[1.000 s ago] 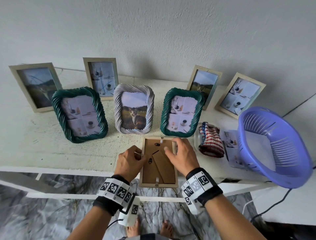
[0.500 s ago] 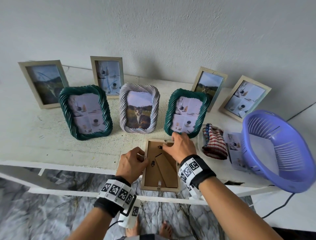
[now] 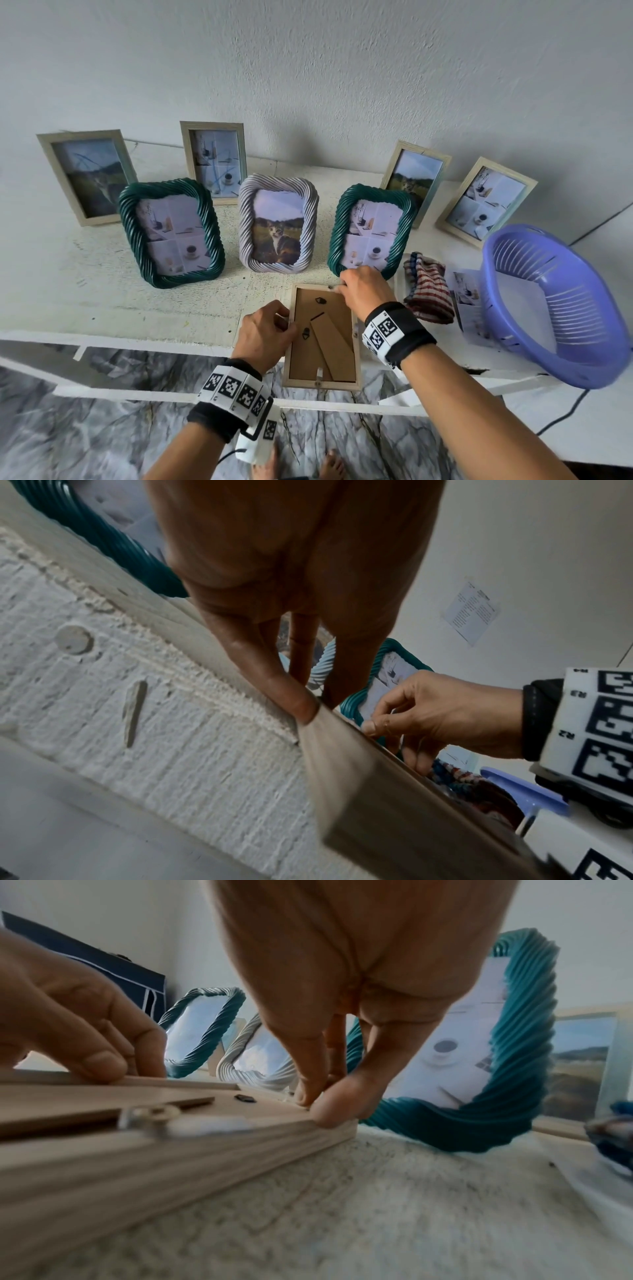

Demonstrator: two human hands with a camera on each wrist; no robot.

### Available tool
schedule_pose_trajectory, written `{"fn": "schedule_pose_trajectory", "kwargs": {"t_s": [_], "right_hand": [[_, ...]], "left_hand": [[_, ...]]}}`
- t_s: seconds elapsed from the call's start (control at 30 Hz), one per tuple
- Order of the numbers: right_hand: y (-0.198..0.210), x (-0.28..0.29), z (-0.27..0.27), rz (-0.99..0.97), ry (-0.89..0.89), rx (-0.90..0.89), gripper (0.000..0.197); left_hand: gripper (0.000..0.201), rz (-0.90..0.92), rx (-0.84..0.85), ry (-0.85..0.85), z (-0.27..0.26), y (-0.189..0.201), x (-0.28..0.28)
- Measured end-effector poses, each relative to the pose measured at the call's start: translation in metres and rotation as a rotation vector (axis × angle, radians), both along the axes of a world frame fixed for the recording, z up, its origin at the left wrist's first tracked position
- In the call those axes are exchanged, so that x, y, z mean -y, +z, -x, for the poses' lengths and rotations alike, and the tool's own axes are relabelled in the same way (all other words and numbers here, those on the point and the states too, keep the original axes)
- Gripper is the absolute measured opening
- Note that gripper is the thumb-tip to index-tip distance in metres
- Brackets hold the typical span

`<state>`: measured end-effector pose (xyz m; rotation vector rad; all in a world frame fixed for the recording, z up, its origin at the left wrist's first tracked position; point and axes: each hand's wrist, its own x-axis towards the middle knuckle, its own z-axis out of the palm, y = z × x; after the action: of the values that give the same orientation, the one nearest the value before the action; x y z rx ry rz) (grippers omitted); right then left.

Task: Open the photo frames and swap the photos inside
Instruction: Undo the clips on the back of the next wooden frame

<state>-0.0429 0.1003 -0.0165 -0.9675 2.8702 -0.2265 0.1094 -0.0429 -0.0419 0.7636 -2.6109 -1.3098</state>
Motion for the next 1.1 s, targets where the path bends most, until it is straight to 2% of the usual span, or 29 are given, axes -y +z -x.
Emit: {"fn": "schedule_pose_trajectory", "kwargs": {"t_s": [0.23, 0.43, 0.5, 0.63, 0.83, 0.97, 1.1], "right_hand": [[0.004, -0.015, -0.021, 0.092, -0.047, 0.04, 0.032], [0.005, -0.051, -0.095, 0.269, 0.033, -0.028, 0.025], [-0.001, -0.06, -0.12, 0.246, 0.074, -0.018, 0.034], [-0.015, -0.063, -0.148, 0.15, 0.093, -0.05, 0.042], [-0.026, -0.049, -0.16, 0.108, 0.027, -0.05, 0.032], [-0.028, -0.039, -0.165, 0.186, 0.087, -0.036, 0.013], [-0.026, -0.044, -0.163, 0.173, 0.183, -0.091, 0.015]], "left_hand": [[0.015, -0.053, 0.02, 0.009, 0.001, 0.001, 0.001], [0.029, -0.09, 0.01, 0.033, -0.001, -0.004, 0.001], [0.036, -0.092, 0.015, 0.021, -0.004, -0.004, 0.001], [0.035, -0.102, 0.011, -0.014, -0.006, -0.003, 0.001], [0.031, -0.088, -0.005, -0.03, -0.007, -0.001, 0.001], [0.031, -0.08, -0.016, -0.029, -0.007, -0.002, 0.0], [0.029, -0.092, -0.015, -0.025, -0.007, 0.0, 0.001]]}}
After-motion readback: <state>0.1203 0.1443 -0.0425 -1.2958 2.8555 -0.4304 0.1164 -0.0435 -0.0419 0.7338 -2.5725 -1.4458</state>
